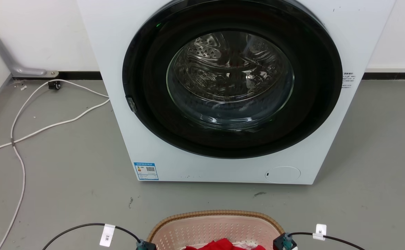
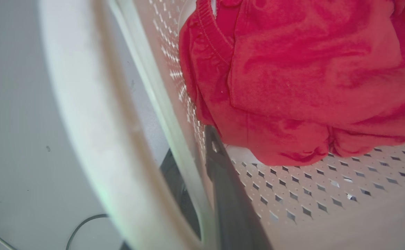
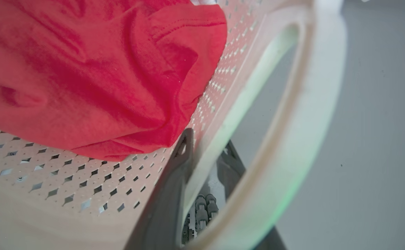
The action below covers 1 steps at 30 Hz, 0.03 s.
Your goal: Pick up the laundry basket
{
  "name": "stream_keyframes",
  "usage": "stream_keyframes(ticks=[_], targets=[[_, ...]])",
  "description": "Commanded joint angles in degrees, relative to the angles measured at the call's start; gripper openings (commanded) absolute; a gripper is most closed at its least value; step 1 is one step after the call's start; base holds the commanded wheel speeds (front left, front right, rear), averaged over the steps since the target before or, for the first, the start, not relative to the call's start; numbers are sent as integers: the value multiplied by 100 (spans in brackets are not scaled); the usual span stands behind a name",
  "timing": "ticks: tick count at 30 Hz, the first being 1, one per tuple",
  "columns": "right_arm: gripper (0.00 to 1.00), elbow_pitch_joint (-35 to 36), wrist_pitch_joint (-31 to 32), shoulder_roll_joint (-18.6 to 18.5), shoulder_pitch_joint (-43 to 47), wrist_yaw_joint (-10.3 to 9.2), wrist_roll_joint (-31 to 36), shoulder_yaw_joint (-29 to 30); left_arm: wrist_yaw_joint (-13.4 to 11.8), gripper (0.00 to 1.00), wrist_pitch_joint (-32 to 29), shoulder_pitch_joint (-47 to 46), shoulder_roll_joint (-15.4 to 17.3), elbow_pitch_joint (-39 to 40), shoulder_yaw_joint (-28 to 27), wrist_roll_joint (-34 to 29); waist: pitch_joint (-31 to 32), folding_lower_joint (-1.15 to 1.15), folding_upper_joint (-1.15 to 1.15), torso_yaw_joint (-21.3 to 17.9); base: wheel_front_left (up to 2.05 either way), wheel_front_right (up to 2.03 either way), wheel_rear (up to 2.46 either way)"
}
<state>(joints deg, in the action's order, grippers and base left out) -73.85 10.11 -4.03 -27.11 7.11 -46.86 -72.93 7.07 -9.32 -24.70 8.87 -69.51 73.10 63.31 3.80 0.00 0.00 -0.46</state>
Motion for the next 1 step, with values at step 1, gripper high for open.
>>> stream_keyframes(ticks=[1], targets=[[0, 73, -40, 148, -41, 69, 35, -52, 68, 0, 47, -101, -119, 83, 18, 12, -6, 0, 0, 1, 0, 0, 0]])
